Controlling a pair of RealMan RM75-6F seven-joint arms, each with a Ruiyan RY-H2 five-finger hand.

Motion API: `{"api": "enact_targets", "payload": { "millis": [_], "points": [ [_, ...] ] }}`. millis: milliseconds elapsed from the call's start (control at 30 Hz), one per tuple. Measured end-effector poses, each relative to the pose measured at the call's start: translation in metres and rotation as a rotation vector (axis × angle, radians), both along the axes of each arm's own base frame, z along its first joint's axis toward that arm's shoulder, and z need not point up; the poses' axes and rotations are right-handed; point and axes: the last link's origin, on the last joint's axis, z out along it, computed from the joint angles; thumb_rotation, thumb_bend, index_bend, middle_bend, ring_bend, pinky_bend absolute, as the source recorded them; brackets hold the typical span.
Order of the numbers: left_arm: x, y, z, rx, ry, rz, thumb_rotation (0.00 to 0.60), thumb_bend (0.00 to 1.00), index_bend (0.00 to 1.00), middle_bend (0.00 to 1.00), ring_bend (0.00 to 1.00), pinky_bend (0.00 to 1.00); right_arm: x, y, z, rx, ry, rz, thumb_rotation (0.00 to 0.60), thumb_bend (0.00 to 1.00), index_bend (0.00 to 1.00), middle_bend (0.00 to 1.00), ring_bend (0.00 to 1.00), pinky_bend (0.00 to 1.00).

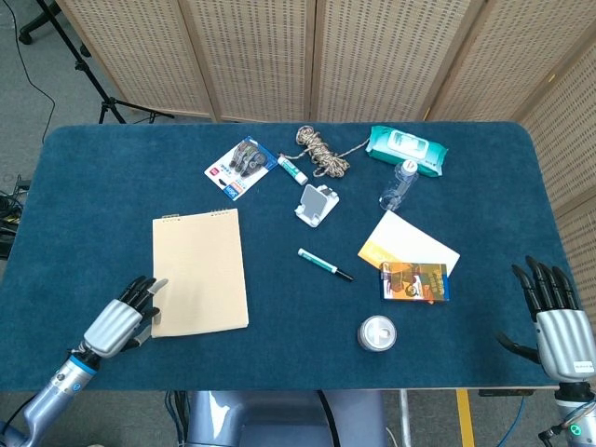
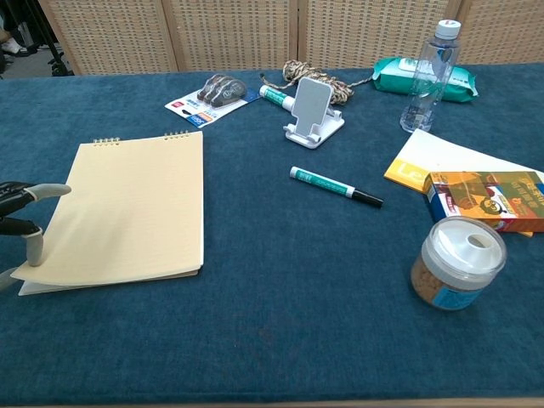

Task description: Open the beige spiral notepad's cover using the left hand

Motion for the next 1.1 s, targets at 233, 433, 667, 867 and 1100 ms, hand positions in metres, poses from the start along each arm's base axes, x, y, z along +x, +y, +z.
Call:
{"api": "enact_targets", "payload": {
  "millis": [233,433,667,867,1100],
  "points": [
    [0.001,0.0,0.001,0.004,-0.018,0.003,0.6,0.44,0.71,0.0,0.0,0.0,0.0,0.0,0.0,0.001,-0.003,0.001,0.6,0.0,0.0,0.0,0.0,0.0],
    [0.001,-0.002,0.003,0.007,-0.025,-0.006,0.6,0.48,0.76,0.0,0.0,0.0,0.0,0.0,0.0,0.001,-0.005,0.002,0.6,0.0,0.0,0.0,0.0,0.0],
    [-0.003,-0.008,0.008,-0.008,-0.014,-0.006,0.6,0.5,0.78,0.0,0.0,0.0,0.0,0.0,0.001,0.002,-0.009,0.002,0.6,0.0,0.0,0.0,0.0,0.0],
    [0.0,-0.01,0.015,-0.007,-0.056,0.0,0.6,0.53,0.79,0.0,0.0,0.0,0.0,0.001,0.001,0.003,-0.01,0.002,0.6,0.0,0.0,0.0,0.0,0.0],
    [0.012,-0.003,0.026,0.008,-0.133,-0.003,0.6,0.54,0.8,0.0,0.0,0.0,0.0,0.0,0.001,0.0,-0.013,-0.001,0.6,0.0,0.0,0.0,0.0,0.0]
  ]
}}
